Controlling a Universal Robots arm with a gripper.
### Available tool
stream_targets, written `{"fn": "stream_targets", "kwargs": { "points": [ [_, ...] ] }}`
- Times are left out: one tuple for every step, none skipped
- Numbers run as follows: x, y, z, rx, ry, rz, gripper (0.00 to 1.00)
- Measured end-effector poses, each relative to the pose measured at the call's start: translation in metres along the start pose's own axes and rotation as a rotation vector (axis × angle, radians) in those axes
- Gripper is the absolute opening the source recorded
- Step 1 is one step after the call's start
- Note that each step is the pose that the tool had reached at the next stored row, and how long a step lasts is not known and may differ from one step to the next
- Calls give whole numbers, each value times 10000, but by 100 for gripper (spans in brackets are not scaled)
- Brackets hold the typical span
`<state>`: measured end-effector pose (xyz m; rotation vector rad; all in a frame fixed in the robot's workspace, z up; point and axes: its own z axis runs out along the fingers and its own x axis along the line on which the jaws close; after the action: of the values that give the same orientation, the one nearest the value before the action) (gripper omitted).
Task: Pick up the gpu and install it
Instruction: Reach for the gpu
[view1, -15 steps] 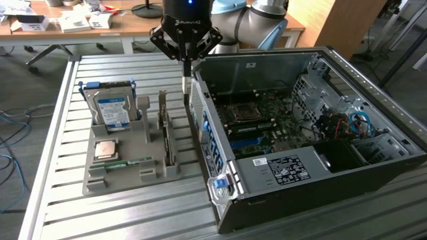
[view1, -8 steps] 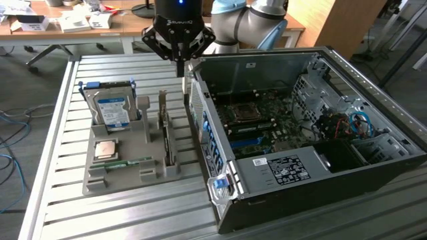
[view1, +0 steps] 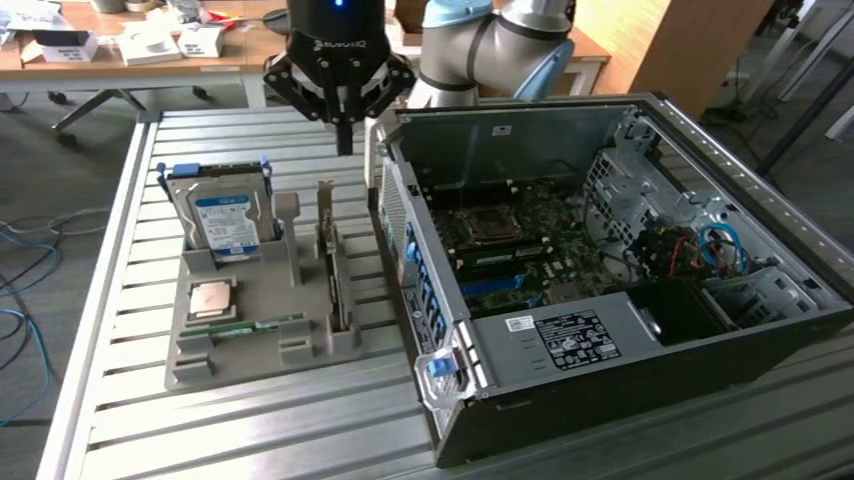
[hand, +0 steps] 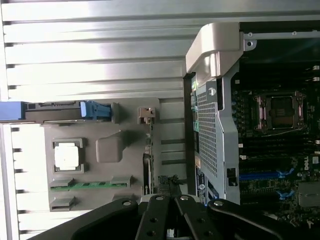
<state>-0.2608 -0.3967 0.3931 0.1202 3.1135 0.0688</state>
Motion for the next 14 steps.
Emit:
{"fn": "stream_targets", "kwargs": {
  "points": [
    [19,-1,0,0,0,1,11],
    [38,-1,-1,0,0,3,11],
    [57,-2,-1,-1,-1,4,11],
    [77,-3,-2,0,0,5,11],
    [95,-3,-2,0,-1,7,11],
    [114,-3,-2,0,-1,9,11],
    [133,-4,-2,0,0,10,11],
    [151,-4,-3,0,-1,13,11],
    [168,-5,-3,0,-1,15,11],
    [178,-6,-3,1,-1,17,11],
    [182,-6,-3,0,-1,17,11],
    [182,-6,-3,0,-1,15,11],
    [182,-6,-3,0,-1,14,11],
    [182,-6,-3,0,-1,14,11]
  ]
}}
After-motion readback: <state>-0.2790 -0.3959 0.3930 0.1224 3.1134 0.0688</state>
